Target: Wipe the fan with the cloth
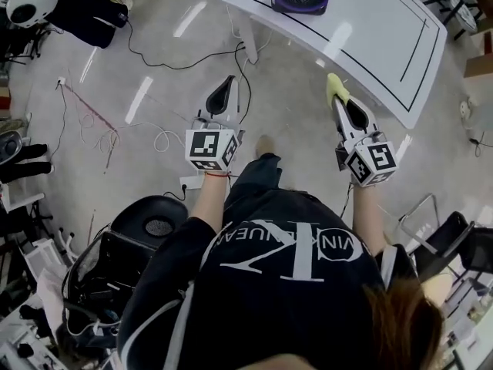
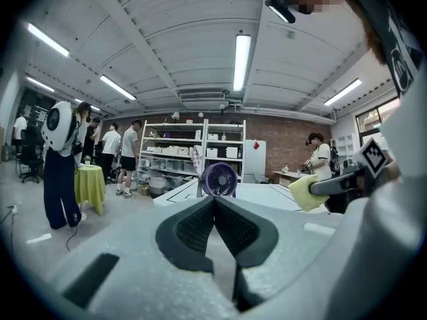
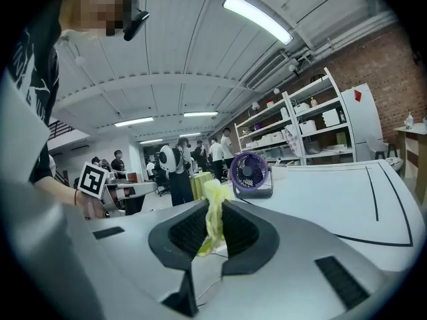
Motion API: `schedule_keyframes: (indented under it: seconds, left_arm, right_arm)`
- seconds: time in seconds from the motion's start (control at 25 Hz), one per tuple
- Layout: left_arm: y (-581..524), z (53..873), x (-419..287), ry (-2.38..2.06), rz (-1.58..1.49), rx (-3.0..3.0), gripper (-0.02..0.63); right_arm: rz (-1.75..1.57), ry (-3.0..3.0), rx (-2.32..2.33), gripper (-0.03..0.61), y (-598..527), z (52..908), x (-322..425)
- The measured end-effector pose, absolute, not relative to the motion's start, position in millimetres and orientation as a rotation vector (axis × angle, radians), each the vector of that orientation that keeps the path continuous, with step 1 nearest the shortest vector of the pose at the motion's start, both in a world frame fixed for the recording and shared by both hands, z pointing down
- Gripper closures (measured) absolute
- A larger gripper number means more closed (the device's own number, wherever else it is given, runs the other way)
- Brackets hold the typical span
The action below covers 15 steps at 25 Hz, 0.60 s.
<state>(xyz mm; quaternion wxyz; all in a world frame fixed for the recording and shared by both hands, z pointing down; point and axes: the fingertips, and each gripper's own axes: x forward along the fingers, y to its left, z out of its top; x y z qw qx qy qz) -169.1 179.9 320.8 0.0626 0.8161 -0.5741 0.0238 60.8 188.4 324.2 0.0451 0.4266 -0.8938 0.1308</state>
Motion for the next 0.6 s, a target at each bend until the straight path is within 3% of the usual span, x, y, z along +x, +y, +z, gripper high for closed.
schedule_keyframes:
  seconds: [0.6]
  left_arm:
    - [80.5, 374.6, -160.8, -1.560, 0.165, 2.501, 0.604]
  right_arm:
    - [0.280, -2.647, 1.296, 0.537, 94.0, 338.1, 19.7]
